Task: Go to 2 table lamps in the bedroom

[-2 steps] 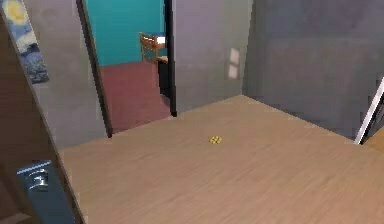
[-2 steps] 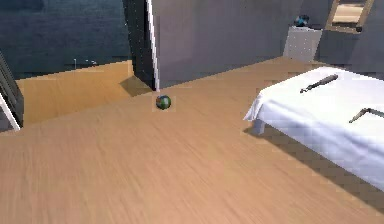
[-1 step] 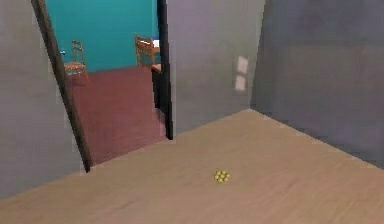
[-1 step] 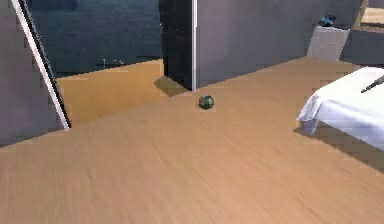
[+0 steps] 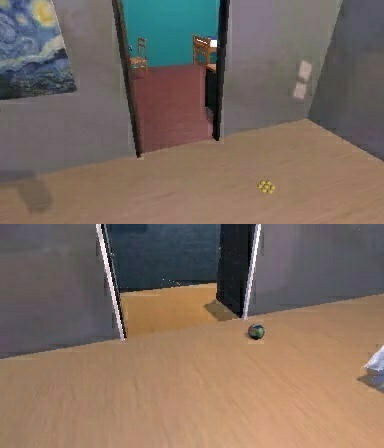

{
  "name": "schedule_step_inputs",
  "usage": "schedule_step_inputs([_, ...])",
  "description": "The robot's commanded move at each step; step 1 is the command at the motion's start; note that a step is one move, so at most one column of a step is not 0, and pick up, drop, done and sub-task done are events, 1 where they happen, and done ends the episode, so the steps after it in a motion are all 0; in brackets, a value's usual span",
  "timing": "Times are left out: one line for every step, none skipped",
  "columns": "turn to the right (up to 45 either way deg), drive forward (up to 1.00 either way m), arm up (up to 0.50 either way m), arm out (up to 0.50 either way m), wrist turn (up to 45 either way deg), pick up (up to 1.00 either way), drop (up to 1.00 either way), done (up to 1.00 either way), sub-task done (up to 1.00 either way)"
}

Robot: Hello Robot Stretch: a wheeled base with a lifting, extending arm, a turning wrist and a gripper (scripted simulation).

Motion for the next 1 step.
schedule_step_inputs([0.0,1.00,0.00,0.00,0.0,0.00,0.00,0.00,0.00])
